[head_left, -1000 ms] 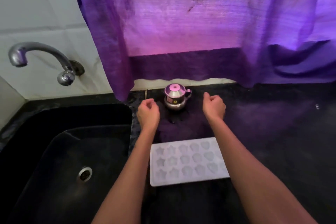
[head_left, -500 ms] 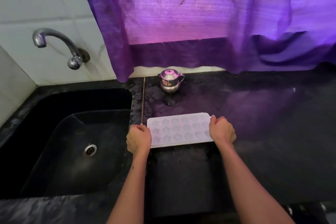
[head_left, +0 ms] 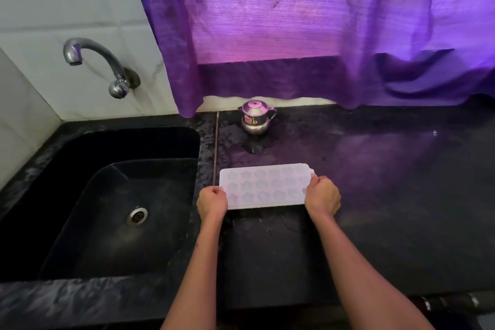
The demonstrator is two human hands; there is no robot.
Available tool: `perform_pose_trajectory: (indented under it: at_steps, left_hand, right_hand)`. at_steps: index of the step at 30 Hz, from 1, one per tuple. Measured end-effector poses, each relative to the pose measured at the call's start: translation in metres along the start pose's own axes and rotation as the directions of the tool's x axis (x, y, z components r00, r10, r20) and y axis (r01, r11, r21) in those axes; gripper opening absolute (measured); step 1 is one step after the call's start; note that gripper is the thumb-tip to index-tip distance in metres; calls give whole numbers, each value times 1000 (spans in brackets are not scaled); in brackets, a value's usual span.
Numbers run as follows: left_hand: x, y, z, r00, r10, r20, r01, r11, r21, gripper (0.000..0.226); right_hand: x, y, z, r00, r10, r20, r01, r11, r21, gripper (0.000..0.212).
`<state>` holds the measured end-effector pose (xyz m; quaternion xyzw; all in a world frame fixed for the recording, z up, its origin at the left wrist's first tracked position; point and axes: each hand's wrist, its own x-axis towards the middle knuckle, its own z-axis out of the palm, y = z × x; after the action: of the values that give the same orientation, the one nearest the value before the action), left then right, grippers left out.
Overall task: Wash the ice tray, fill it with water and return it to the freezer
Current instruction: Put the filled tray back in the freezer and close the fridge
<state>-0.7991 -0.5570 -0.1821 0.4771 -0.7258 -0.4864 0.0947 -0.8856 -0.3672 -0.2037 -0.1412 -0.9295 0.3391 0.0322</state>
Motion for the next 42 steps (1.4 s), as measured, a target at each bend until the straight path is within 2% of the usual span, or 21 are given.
perform_pose_trajectory:
  at_steps: [8,14,18,23,26,28,30,33,37,42]
  left_hand:
    - [14,-3,-44,994,-6,-109,-9,991,-135,26]
    - [3,-26,-101,959,-61,-278,-13,967,-256,24]
    - [-18,-46,-139,901,-124,-416,-16,948,-317,24]
    - [-58,-77,-183,790,-251,-559,5,915,-404,24]
    - [-89,-103,-206,693,-335,-638,20,894,-447,24]
    - [-117,-124,-219,593,-390,-705,17,881,-473,24]
    - [-140,-136,-224,534,-414,-737,16,877,-481,25]
    - [-182,-166,-234,393,-492,-777,32,851,-523,26]
    - [-238,-205,-243,202,-570,-797,18,815,-579,28]
    - [-305,-251,-253,-33,-628,-778,-7,778,-628,28]
  right_hand:
    - [-21,-38,11,995,-96,-41,101,984,144,41]
    - [-53,-78,24,967,-250,41,236,948,212,41]
    - [-83,-105,33,915,-389,110,354,902,249,42]
    - [-130,-131,40,803,-551,228,483,825,293,43]
    - [-166,-139,43,709,-639,297,543,764,347,42]
    - [-196,-139,44,603,-719,346,598,694,401,41]
    - [-216,-139,44,543,-759,358,614,650,447,41]
    - [-262,-134,43,418,-806,418,633,589,503,39]
    - [-327,-124,41,226,-851,473,642,496,585,38]
    - [-410,-103,31,-3,-881,473,622,369,690,37]
